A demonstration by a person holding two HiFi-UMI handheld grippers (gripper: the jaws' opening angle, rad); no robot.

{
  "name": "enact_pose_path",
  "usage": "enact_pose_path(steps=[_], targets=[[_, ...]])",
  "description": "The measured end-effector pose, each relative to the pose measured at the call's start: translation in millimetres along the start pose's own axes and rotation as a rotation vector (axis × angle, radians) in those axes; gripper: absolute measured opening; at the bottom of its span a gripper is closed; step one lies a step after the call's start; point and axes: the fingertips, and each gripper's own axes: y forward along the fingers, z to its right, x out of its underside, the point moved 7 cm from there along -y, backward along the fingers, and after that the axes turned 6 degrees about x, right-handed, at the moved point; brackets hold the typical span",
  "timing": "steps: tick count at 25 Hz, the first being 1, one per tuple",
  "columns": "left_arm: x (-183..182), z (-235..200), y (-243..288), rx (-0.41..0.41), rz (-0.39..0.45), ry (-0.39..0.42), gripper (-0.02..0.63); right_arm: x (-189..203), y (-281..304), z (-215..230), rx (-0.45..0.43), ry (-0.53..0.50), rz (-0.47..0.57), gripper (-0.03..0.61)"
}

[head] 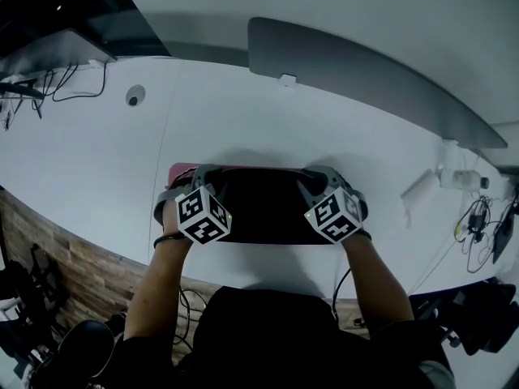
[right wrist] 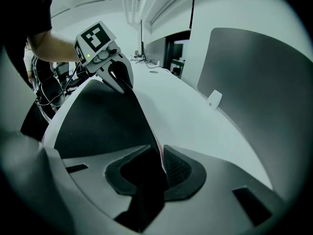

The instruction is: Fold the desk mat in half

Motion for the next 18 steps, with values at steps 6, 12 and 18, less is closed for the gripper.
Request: enact_pose_path(steps=[6,12,18], targets=[[1,-4,2,-0.053,-0.001,0.005,0.135,2,1,0,0.017,-0.007,0.008,0.081],[7,-16,-4,-0.154,0.017,-0.034,0.307,5,-7,2,0.054,0.021,0.05,0.097],[11,-12,-31,-0.178,0.104,-0.135,0.308,2,-27,2,0.087,0.058,0.124,0.078]])
